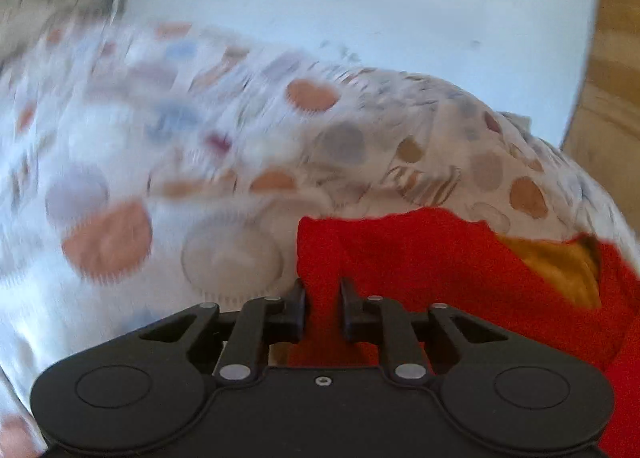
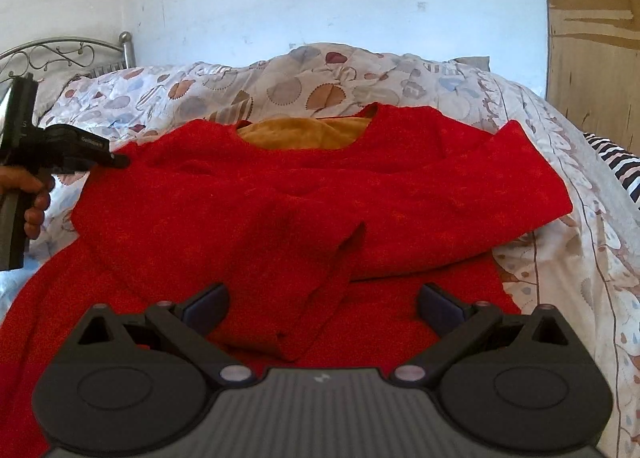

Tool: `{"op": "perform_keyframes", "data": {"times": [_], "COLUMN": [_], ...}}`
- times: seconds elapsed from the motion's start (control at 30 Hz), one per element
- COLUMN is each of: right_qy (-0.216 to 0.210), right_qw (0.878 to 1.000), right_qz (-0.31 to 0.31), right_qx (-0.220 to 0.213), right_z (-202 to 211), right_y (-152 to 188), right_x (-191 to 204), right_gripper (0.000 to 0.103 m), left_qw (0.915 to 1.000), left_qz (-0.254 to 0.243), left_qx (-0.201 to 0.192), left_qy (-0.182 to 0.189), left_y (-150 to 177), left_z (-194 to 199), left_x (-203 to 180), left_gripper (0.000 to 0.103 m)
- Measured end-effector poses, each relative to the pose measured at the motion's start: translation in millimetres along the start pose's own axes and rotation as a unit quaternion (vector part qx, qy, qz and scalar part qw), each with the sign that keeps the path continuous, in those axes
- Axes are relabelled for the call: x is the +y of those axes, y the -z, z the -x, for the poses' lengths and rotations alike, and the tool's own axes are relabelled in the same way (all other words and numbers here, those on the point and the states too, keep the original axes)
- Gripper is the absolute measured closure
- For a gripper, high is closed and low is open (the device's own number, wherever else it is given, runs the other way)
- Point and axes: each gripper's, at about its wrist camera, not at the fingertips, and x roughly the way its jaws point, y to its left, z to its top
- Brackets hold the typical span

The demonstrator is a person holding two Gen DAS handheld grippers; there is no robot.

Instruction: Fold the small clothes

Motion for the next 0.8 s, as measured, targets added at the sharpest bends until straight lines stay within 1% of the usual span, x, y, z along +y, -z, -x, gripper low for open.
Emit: {"op": "perform_keyframes", "data": {"times": [0.03, 0.07, 0.1, 0.13, 0.17, 0.2, 0.23, 0.33, 0.4, 0.47, 0.53, 0.57, 0.6, 0.63, 0.67, 0.7, 0.73, 0.8], "right_qy": [-0.001, -0.001, -0.001, 0.000, 0.000, 0.001, 0.001, 0.001, 0.001, 0.001, 0.001, 0.002, 0.002, 0.002, 0.003, 0.003, 0.004, 0.005], "right_qw": [1.000, 1.000, 1.000, 1.000, 1.000, 1.000, 1.000, 1.000, 1.000, 1.000, 1.000, 1.000, 1.000, 1.000, 1.000, 1.000, 1.000, 1.000], "right_qz": [-0.002, -0.002, -0.002, -0.001, 0.000, 0.000, 0.001, 0.001, 0.001, 0.002, 0.002, 0.002, 0.002, 0.002, 0.002, 0.003, 0.004, 0.005], "right_qx": [0.000, 0.000, -0.001, -0.001, -0.002, -0.003, -0.003, -0.003, -0.003, -0.003, -0.003, -0.003, -0.003, -0.003, -0.003, -0.003, -0.003, -0.002], "right_z": [0.1, -0.3, -0.2, 0.1, 0.4, 0.7, 0.3, 0.4, 0.4, 0.5, 0.5, 0.6, 0.6, 0.5, 0.6, 0.7, 0.5, 0.3], "right_y": [0.1, -0.1, -0.1, 0.1, 0.3, 0.5, 0.1, 0.2, 0.2, 0.3, 0.4, 0.4, 0.4, 0.3, 0.4, 0.5, 0.5, 0.3], "right_x": [-0.6, -0.6, -0.4, -0.1, 0.1, 0.2, 0.5, 0.5, 0.6, 0.6, 0.8, 1.0, 0.9, 0.8, 1.1, 1.3, 1.5, 2.0], "right_gripper": [0.000, 0.000, 0.000, 0.000, 0.000, 0.000, 0.000, 0.000, 0.000, 0.000, 0.000, 0.000, 0.000, 0.000, 0.000, 0.000, 0.000, 0.000], "left_qw": [0.9993, 0.9979, 0.9961, 0.9945, 0.9931, 0.9924, 0.9919, 0.9901, 0.9853, 0.9835, 0.9863, 0.9871, 0.9887, 0.9904, 0.9922, 0.9948, 0.9972, 0.9982], "left_qz": [0.031, 0.058, 0.079, 0.090, 0.094, 0.090, 0.083, 0.048, 0.041, 0.037, 0.029, 0.028, 0.028, 0.026, 0.025, 0.022, 0.013, -0.015], "left_qx": [-0.001, -0.007, -0.011, -0.018, -0.029, -0.031, -0.025, 0.010, 0.033, 0.045, 0.057, 0.062, 0.062, 0.058, 0.054, 0.047, 0.046, 0.056], "left_qy": [0.019, 0.029, 0.040, 0.050, 0.063, 0.078, 0.093, 0.131, 0.162, 0.171, 0.152, 0.145, 0.134, 0.122, 0.110, 0.088, 0.057, 0.014], "left_y": [0.3, 0.6, 1.1, 2.9, 5.6, 8.0, 10.4, 23.5, 32.7, 39.1, 41.1, 40.3, 39.1, 37.8, 36.2, 35.1, 33.8, 34.9], "left_z": [1.4, 4.7, 8.9, 14.2, 21.8, 27.6, 31.6, 36.9, 38.7, 39.1, 39.2, 40.5, 43.9, 50.1, 58.1, 65.5, 71.8, 71.2], "left_x": [9.3, 18.2, 26.4, 32.9, 40.2, 45.6, 50.7, 59.9, 65.1, 66.1, 62.8, 60.4, 57.5, 53.0, 46.2, 38.9, 29.5, 13.3], "left_gripper": [0.071, 0.064, 0.046, 0.035, 0.034, 0.033, 0.033, 0.033, 0.033, 0.036, 0.067, 0.072, 0.079, 0.089, 0.089, 0.091, 0.092, 0.092]}}
